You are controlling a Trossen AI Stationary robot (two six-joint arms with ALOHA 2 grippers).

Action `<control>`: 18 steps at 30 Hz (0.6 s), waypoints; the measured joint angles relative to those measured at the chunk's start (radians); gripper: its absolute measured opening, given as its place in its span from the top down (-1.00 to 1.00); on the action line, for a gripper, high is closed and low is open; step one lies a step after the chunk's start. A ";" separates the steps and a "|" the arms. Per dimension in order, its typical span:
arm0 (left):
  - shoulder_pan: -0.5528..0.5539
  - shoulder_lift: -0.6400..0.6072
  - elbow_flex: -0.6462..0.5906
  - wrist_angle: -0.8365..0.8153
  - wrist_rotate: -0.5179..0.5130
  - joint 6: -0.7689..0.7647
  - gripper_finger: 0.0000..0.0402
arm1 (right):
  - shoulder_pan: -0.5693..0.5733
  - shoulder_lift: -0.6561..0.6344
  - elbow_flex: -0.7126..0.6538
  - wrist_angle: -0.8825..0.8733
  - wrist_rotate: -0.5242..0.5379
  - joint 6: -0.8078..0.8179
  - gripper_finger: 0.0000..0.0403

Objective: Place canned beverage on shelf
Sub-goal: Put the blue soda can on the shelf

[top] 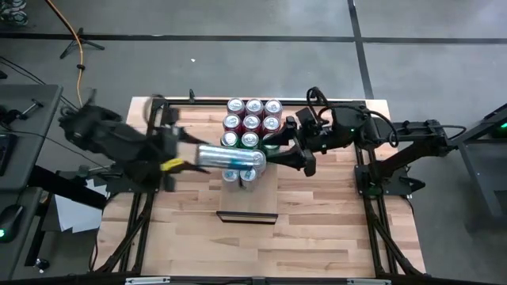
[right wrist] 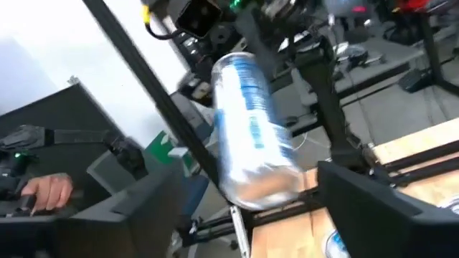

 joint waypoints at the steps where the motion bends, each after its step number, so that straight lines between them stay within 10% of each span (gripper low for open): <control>1: 0.017 0.022 0.011 0.000 -0.001 0.064 0.25 | 0.000 0.002 0.000 -0.002 -0.015 -0.004 -0.56; 18: 0.197 0.237 0.108 0.009 0.245 0.347 0.23 | -0.045 0.238 0.534 -0.755 -0.135 -0.275 -0.73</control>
